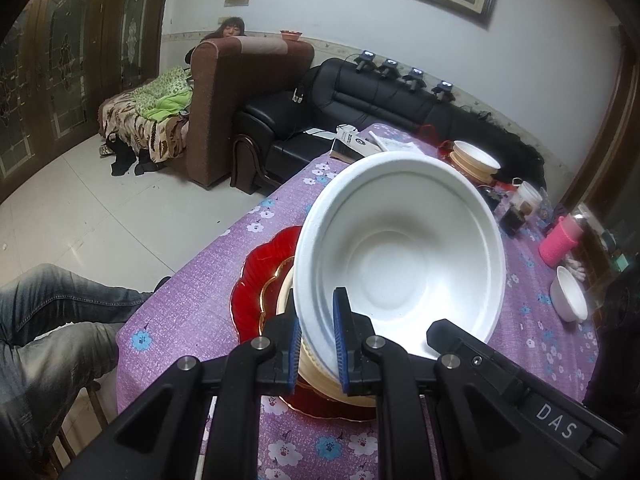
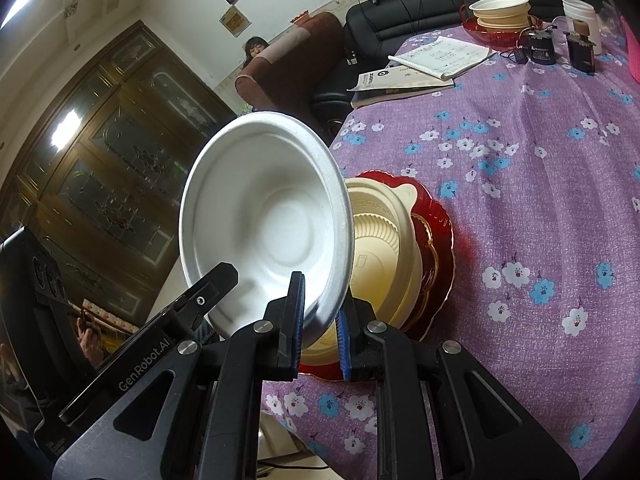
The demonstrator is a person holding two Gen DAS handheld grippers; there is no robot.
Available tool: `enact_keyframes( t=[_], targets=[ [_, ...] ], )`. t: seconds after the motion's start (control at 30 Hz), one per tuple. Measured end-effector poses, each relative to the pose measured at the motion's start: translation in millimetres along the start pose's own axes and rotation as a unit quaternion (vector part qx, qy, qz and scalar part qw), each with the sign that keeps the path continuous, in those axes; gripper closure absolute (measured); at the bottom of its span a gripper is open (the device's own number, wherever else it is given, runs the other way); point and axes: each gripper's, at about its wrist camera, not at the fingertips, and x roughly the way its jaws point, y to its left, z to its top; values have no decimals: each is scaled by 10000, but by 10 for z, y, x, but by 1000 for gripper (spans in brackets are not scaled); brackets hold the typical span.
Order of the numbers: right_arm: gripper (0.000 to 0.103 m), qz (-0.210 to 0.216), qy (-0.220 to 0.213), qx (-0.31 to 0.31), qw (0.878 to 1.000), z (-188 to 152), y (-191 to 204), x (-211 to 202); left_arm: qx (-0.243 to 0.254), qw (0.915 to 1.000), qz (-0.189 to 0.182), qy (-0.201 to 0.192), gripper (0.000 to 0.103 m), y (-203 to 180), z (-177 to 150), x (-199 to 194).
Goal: Organize plates and bowls
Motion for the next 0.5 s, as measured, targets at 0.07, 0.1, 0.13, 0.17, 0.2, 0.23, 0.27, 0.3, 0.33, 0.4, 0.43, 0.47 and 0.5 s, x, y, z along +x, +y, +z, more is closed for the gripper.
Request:
enact_keyframes(
  t=[0.07, 0.1, 0.13, 0.17, 0.2, 0.23, 0.27, 0.3, 0.33, 0.4, 0.43, 0.47, 0.5],
  targets=[
    [89, 8, 2, 10, 10000, 1, -10, 2, -5, 10000, 0, 3, 90, -3, 1, 2],
    [89, 8, 10, 19, 10000, 4, -13, 3, 0, 10000, -2, 10, 90, -3, 0, 3],
    [89, 9, 12, 26, 10000, 12, -27, 5, -1, 10000, 2, 19, 90, -7, 1, 6],
    [89, 8, 15, 33, 10000, 15, -32, 7, 0, 10000, 7, 21, 90, -3, -2, 7],
    [89, 9, 20, 39, 10000, 16, -39, 8, 1, 10000, 6, 18, 90, -3, -2, 7],
    [89, 10, 26, 51, 10000, 18, -44, 12, -7, 10000, 5, 25, 90, -4, -4, 9],
    [89, 9, 27, 60, 10000, 12, -41, 11, -10, 10000, 5, 32, 90, 2, -8, 16],
    [89, 6, 28, 64, 10000, 11, -42, 13, -9, 10000, 7, 41, 90, 3, -10, 18],
    [89, 0, 32, 63, 10000, 11, -43, 16, -7, 10000, 13, 46, 89, 4, -16, 27],
    [89, -5, 38, 79, 10000, 14, -51, 25, -9, 10000, 15, 57, 89, 6, -15, 36],
    [89, -9, 45, 88, 10000, 16, -55, 31, -9, 10000, 12, 72, 89, 9, -15, 48],
    [89, -14, 49, 97, 9999, 15, -58, 35, -5, 10000, 13, 84, 89, 10, -17, 54],
    [89, -17, 53, 107, 9999, 13, -60, 38, 0, 10000, 19, 96, 89, 6, -17, 61]
  ],
)
